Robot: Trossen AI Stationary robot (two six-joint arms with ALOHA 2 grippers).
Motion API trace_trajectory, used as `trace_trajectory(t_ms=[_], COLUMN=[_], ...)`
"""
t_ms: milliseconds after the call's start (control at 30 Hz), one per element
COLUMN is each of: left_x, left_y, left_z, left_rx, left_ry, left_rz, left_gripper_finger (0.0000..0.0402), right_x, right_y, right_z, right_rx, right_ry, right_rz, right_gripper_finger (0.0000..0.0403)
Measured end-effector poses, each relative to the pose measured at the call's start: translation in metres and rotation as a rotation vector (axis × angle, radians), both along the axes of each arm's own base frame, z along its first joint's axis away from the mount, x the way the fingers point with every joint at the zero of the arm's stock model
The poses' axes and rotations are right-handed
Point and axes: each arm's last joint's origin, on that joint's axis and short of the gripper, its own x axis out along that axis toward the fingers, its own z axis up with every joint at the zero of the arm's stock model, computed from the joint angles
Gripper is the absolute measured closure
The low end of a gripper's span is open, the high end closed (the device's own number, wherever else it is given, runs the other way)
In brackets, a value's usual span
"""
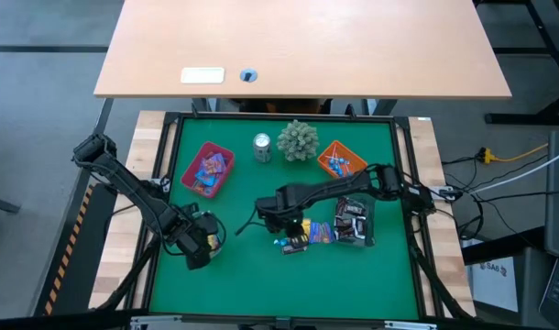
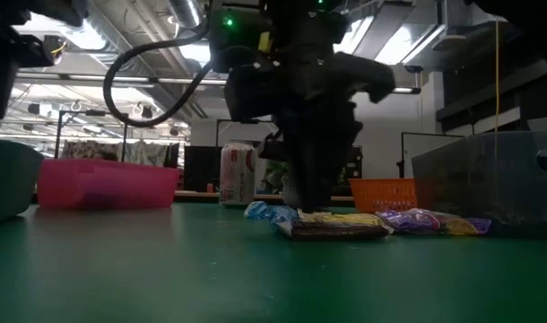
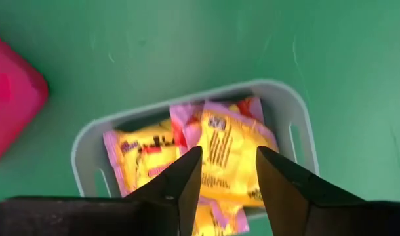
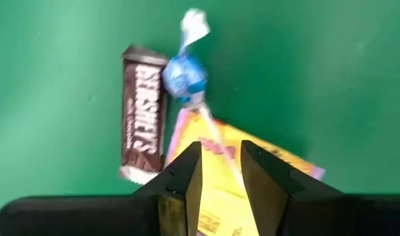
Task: Sort candy
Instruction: Put the blue candy into the orange bin
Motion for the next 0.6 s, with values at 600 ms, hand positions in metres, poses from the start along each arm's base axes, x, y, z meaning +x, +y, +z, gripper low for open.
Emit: trace_trajectory(t_ms=[600], left_x=[0.003], left_y=[0.0], left_z=[0.001], left_rx=[0.012], left_ry=[-0.04], left_rz=[0.008], left_gripper_finger=[0.0268], right_x=[-0.002], right_y=[0.026], right_z=[-0.012], right_rx=[-0.194], right_ry=[-0.102], right_rz=[0.101], right_gripper_finger=[0.0297])
